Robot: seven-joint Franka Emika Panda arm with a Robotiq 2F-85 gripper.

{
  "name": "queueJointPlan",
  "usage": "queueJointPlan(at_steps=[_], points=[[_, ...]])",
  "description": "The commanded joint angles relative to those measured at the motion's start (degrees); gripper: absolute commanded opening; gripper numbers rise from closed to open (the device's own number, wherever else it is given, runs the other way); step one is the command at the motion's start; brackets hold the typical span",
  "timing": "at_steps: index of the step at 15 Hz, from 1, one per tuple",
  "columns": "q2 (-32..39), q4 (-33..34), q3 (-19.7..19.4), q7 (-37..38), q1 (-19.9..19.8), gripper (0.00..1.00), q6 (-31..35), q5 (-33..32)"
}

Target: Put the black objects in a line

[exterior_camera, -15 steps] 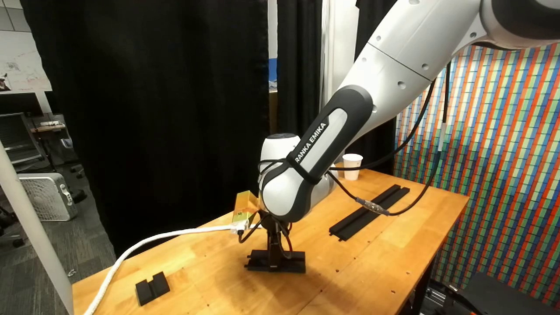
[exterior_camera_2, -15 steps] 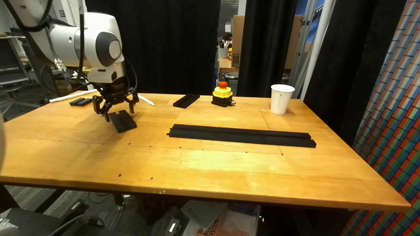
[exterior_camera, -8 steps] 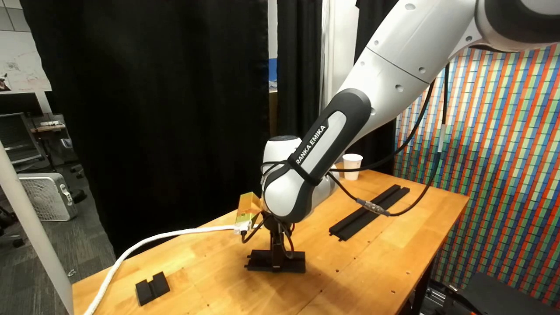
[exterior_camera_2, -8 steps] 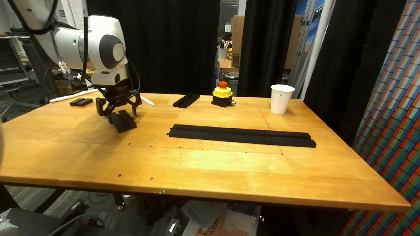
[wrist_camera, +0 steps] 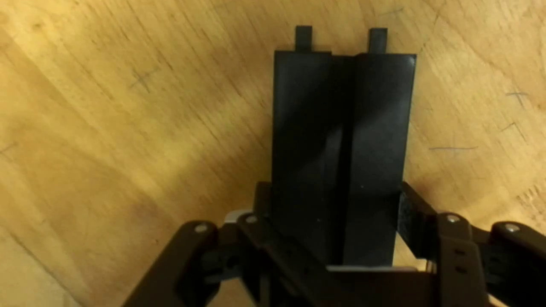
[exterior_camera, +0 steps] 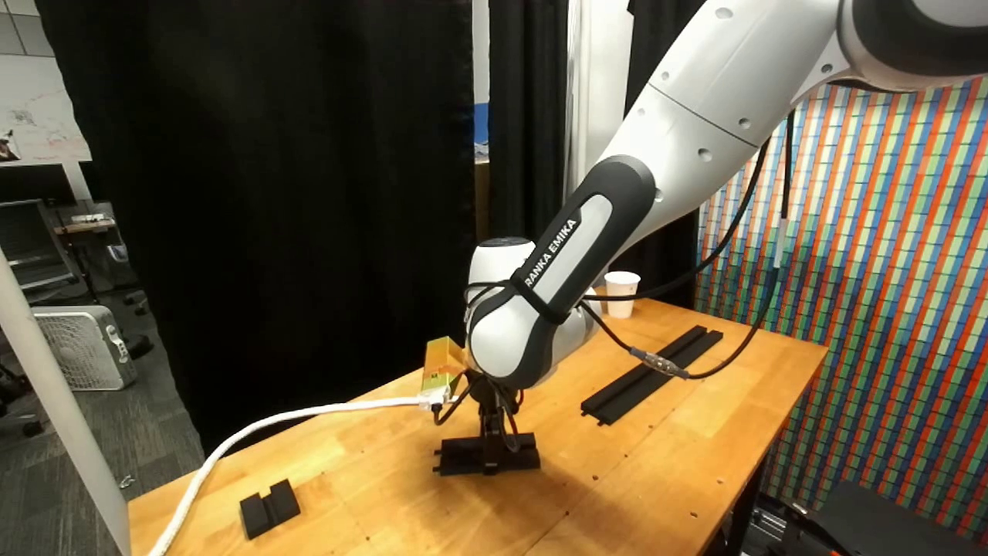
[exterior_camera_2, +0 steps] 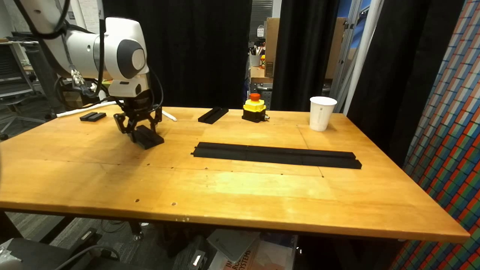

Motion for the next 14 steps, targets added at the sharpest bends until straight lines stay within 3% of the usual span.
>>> queueJointPlan(at_steps=[1, 8, 14], points=[[-3.2, -4.3, 1.8, -7.7, -2.8, 0.45, 2.3, -0.2], [-9.9, -13.8, 5.2, -32.5, -10.2, 0.45, 3.1, 5.2], [-13.2, -17.1, 5.2, -49.9, -12.9, 0.45, 1.4, 11.1]])
